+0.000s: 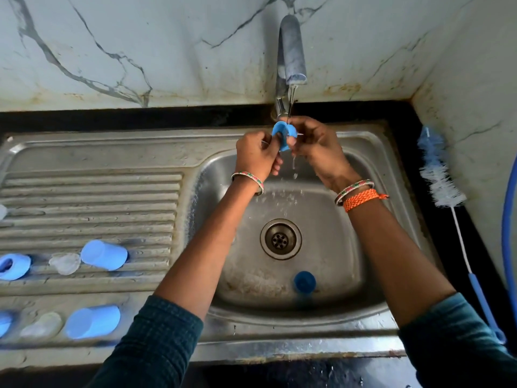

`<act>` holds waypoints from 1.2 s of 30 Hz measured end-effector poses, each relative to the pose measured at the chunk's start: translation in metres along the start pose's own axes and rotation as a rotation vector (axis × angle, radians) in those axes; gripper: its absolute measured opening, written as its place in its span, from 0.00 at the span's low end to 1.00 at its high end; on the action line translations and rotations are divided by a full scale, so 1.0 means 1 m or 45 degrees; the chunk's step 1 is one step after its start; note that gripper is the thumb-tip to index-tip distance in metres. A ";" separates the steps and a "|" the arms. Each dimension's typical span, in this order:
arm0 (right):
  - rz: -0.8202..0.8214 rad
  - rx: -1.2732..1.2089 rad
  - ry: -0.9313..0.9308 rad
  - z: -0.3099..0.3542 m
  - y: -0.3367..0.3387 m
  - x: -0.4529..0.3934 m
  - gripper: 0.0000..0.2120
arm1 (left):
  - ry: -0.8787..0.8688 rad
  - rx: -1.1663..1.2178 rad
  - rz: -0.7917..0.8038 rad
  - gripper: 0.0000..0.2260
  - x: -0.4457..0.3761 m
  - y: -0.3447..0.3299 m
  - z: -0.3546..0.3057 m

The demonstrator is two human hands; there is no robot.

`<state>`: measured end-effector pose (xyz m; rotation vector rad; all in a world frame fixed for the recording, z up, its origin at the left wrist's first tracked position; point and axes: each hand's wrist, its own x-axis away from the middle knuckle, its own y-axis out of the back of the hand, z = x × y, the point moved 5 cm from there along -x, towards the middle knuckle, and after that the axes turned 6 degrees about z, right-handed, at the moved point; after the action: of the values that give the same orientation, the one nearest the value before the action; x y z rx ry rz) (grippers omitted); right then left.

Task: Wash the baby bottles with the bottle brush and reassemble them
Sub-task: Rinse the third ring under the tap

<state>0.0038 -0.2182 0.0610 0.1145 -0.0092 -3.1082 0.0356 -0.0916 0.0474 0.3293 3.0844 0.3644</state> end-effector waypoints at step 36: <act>-0.367 -0.274 -0.037 -0.002 -0.031 -0.008 0.08 | 0.469 -0.074 0.715 0.23 0.012 -0.010 -0.014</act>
<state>0.0110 -0.1867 0.0598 0.0702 0.3727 -3.3689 0.0215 -0.1015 0.0588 1.2656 3.2574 0.5769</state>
